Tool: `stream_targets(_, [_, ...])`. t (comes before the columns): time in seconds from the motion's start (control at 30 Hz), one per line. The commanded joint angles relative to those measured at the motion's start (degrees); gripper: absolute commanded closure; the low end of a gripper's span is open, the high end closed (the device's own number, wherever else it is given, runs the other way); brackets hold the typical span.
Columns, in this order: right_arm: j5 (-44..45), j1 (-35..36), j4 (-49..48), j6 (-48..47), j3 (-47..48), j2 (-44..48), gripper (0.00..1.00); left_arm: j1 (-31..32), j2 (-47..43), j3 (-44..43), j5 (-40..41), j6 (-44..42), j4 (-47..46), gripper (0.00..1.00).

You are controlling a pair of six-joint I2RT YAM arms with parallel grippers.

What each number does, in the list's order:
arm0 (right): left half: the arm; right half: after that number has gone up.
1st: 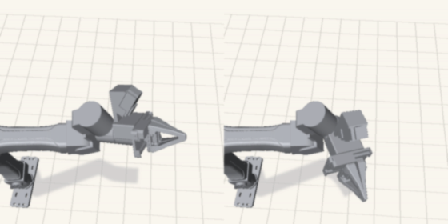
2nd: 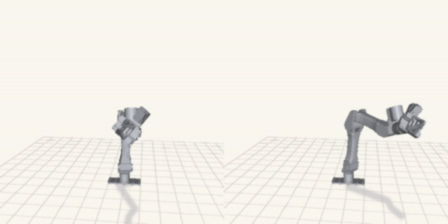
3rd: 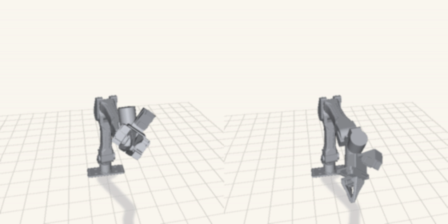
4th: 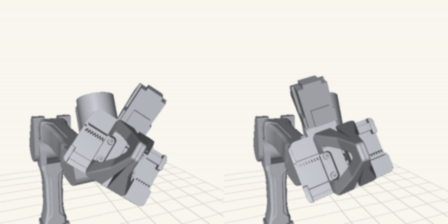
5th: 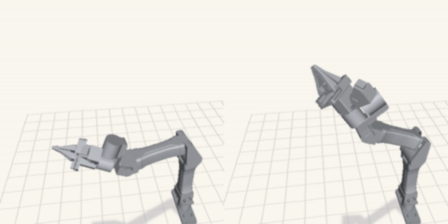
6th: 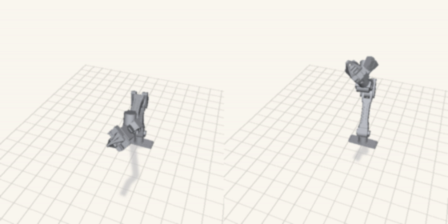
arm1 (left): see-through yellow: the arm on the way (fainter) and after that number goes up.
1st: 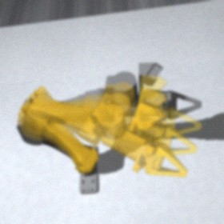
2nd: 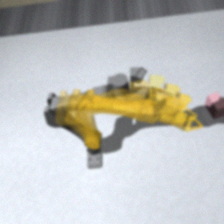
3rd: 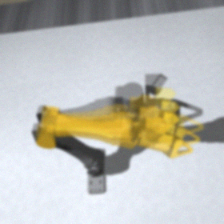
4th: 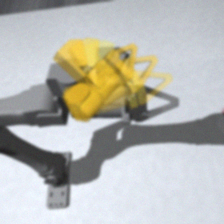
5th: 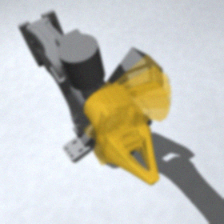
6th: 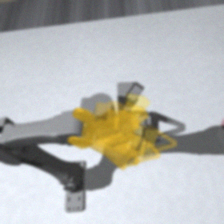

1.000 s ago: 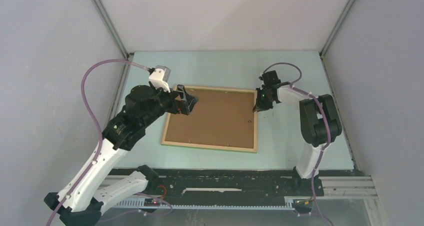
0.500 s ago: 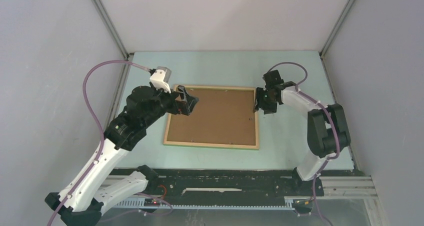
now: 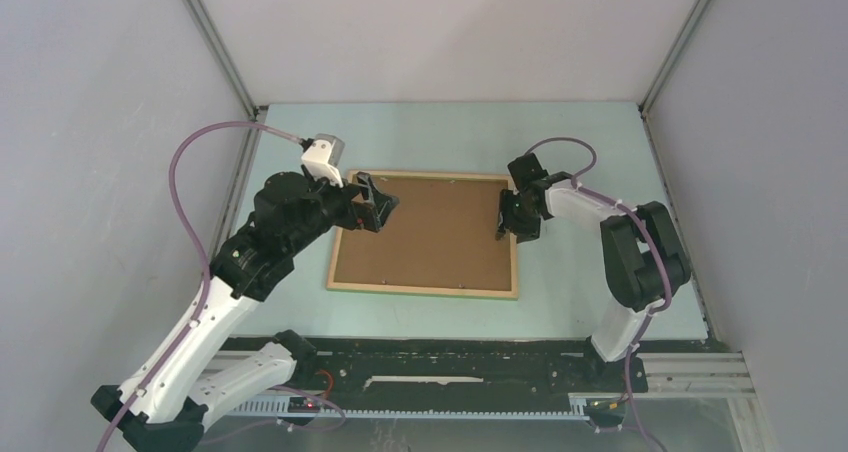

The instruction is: Put the photo into the frame

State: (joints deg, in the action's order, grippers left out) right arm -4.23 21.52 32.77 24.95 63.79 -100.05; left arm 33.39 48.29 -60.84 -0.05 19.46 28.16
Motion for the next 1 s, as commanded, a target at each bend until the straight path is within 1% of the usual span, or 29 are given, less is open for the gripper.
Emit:
stream_targets(0.0, [1.1, 0.7, -1.6, 1.9, 0.1, -1.7, 0.42, -0.6, 0.0, 1.1, -1.6, -0.3, -1.8, 0.0])
stream_targets(0.3, [1.6, 0.8, -1.2, 3.2, 1.8, -3.0, 0.43, -1.3, 0.4, 1.3, -2.1, 0.0, -2.0, 0.0])
stream_targets(0.7, [3.4, 0.7, 0.1, 3.5, 1.9, -0.5, 0.38, -1.4, 0.5, 1.4, -2.8, 0.1, -2.2, 0.0])
stream_targets(0.83, [3.2, 0.1, -0.5, 3.7, 2.0, -1.3, 0.38, -1.4, 0.6, 1.4, -2.8, 0.2, -2.2, 0.0])
stream_targets(0.97, [3.1, -0.5, -0.6, 4.0, 2.7, -2.5, 0.41, -1.4, 0.7, 1.5, -2.9, 0.3, -2.3, 0.0])
